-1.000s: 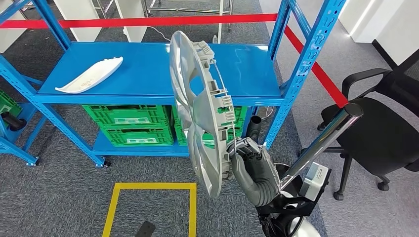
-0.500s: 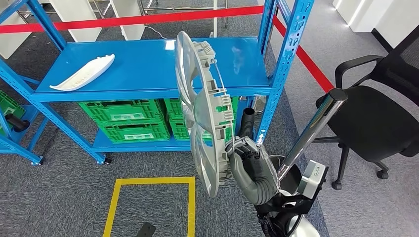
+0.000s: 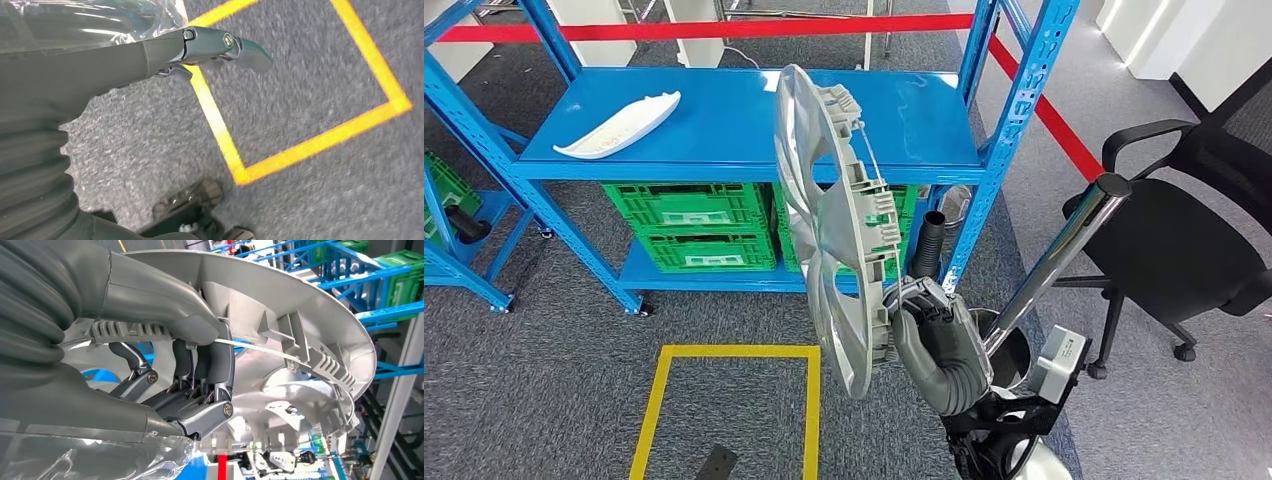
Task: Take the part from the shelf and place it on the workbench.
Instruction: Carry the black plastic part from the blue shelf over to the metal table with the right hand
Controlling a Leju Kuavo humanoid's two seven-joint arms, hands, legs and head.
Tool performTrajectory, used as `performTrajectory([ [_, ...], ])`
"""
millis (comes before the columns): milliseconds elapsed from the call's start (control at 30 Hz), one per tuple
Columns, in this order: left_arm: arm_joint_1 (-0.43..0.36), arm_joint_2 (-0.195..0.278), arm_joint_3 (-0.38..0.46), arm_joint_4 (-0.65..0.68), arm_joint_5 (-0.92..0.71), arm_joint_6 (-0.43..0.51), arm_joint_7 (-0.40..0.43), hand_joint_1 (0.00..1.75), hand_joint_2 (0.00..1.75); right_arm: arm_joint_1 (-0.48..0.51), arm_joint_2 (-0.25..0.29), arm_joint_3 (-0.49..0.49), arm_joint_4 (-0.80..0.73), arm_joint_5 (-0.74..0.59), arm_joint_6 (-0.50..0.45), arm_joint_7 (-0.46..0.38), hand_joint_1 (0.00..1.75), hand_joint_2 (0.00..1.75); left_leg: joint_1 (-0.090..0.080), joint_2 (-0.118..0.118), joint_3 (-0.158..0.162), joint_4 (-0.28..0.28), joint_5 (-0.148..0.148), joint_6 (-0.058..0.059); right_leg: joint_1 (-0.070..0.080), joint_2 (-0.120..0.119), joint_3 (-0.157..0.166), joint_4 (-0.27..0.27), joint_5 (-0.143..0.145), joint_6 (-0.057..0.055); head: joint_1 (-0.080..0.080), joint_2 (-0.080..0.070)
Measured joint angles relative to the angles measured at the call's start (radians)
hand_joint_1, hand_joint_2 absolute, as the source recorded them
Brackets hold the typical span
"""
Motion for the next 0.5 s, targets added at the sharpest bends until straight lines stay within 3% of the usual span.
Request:
performTrajectory([
  [33,0.001,-0.001,0.0,0.0,0.0,0.0,0.0,0.0,1.75,0.001,0.0,0.0,0.0,0.0,-0.001,0.0,1.75,1.75,0.0,0.001,-0.011,0.004,0.005,0.0,-0.001,0.0,-0.012,0.051,-0.026,0.002,0.001,0.0],
  [67,0.001,-0.002,0.0,0.0,0.0,0.0,0.001,0.0,1.75,0.002,0.0,0.0,0.0,0.0,-0.001,0.0,1.75,1.75,-0.001,0.001,-0.023,0.009,0.01,-0.001,-0.001,0.0,-0.009,0.074,-0.034,0.004,0.001,0.0],
  [100,0.002,-0.002,0.0,0.0,0.0,0.0,0.002,0.0,1.75,0.003,0.0,0.0,0.0,0.0,-0.001,0.0,1.75,1.75,0.0,0.001,-0.034,0.014,0.014,-0.002,-0.001,0.0,0.013,0.057,-0.023,0.004,0.001,0.0],
  [200,0.001,-0.004,0.0,0.0,0.0,0.001,0.003,0.0,1.75,0.003,-0.001,0.0,0.0,0.0,-0.002,0.001,1.75,1.75,-0.002,0.001,-0.06,0.033,0.022,-0.01,0.0,0.0,0.134,-0.132,0.039,-0.003,0.002,0.0],
  [233,0.001,-0.004,0.0,0.0,0.0,0.001,0.003,0.0,1.75,0.003,-0.001,0.0,0.0,0.0,-0.002,0.001,1.75,1.75,-0.003,0.001,-0.067,0.039,0.025,-0.016,0.002,0.001,0.155,-0.173,0.047,-0.009,0.001,0.0],
  [367,0.003,-0.004,0.0,0.0,0.0,0.002,0.004,0.0,1.75,0.007,-0.001,0.0,0.0,0.0,-0.003,0.0,1.75,1.75,-0.003,-0.001,-0.085,0.047,0.034,-0.04,0.004,0.002,0.149,-0.192,0.062,-0.035,0.001,0.0],
  [433,0.004,-0.004,-0.001,0.0,0.0,0.002,0.004,0.0,1.75,0.008,-0.001,0.0,0.0,0.0,-0.003,0.0,1.75,1.75,0.0,-0.002,-0.102,0.094,-0.013,-0.051,-0.002,-0.002,0.139,-0.196,0.076,-0.048,-0.002,0.0],
  [500,0.005,-0.004,-0.001,0.0,0.0,0.002,0.005,0.0,1.75,0.009,-0.001,0.0,0.0,0.0,-0.003,0.0,1.75,1.75,0.004,-0.002,-0.139,0.215,-0.095,-0.062,-0.002,-0.005,0.125,-0.194,0.087,-0.054,-0.006,0.0],
])
